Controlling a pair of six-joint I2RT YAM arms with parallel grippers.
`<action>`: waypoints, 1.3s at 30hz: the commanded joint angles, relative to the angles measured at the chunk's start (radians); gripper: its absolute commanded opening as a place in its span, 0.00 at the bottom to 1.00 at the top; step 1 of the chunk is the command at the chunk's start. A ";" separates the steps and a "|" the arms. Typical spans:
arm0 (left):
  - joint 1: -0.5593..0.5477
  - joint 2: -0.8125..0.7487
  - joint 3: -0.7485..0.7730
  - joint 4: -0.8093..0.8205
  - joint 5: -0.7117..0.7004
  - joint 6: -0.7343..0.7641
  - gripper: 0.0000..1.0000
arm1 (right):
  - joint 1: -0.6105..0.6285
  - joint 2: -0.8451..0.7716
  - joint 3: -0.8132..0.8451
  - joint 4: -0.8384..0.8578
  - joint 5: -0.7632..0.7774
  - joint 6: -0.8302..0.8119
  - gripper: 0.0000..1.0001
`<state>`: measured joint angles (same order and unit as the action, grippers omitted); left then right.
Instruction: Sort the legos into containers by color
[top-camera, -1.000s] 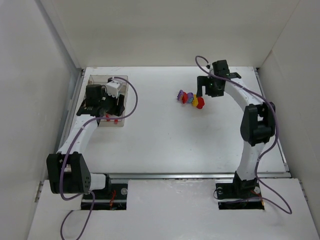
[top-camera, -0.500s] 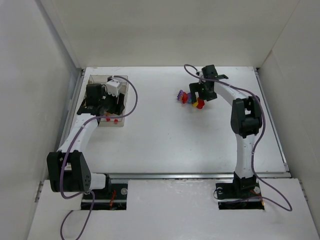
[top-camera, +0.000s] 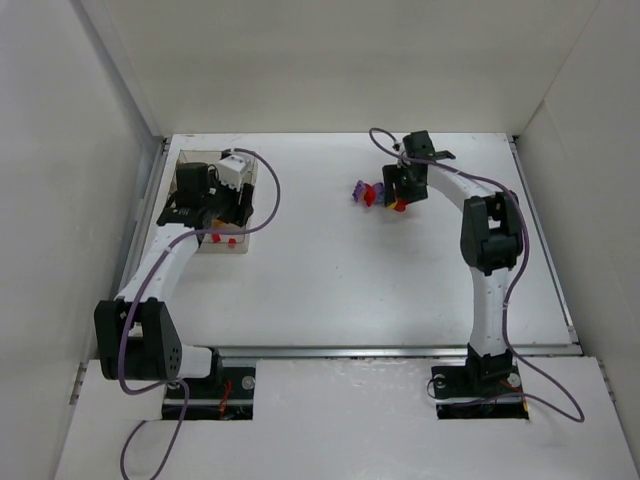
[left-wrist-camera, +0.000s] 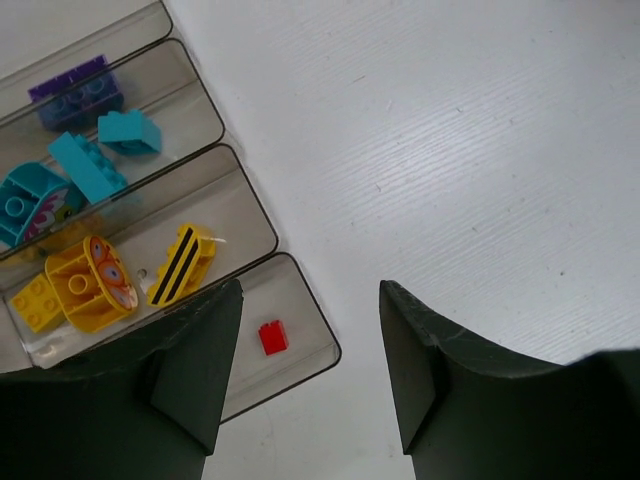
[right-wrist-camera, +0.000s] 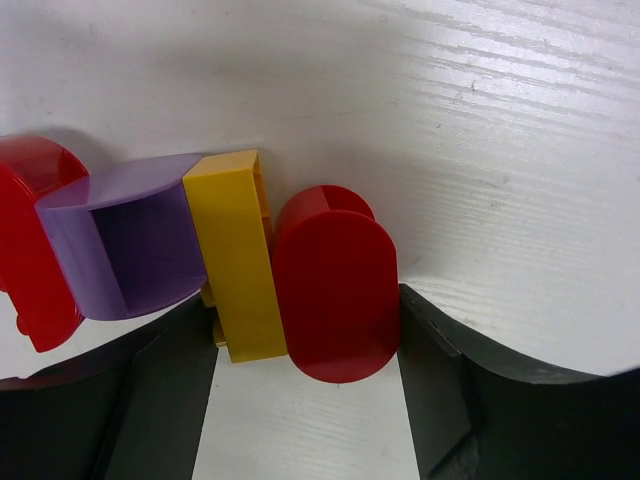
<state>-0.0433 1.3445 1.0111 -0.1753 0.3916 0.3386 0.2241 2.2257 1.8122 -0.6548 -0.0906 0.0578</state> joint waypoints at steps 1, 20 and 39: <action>-0.038 -0.002 0.047 0.026 0.052 0.083 0.54 | 0.008 -0.041 -0.043 0.083 -0.044 0.019 0.36; -0.328 0.243 0.287 0.125 0.290 0.265 0.78 | 0.178 -0.356 -0.143 0.135 -0.129 0.051 0.00; -0.388 0.243 0.305 0.201 0.164 0.197 0.49 | 0.238 -0.394 -0.165 0.158 -0.169 0.033 0.00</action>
<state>-0.4252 1.6024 1.2709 -0.0315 0.5770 0.5488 0.4534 1.8797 1.6386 -0.5484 -0.2306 0.0868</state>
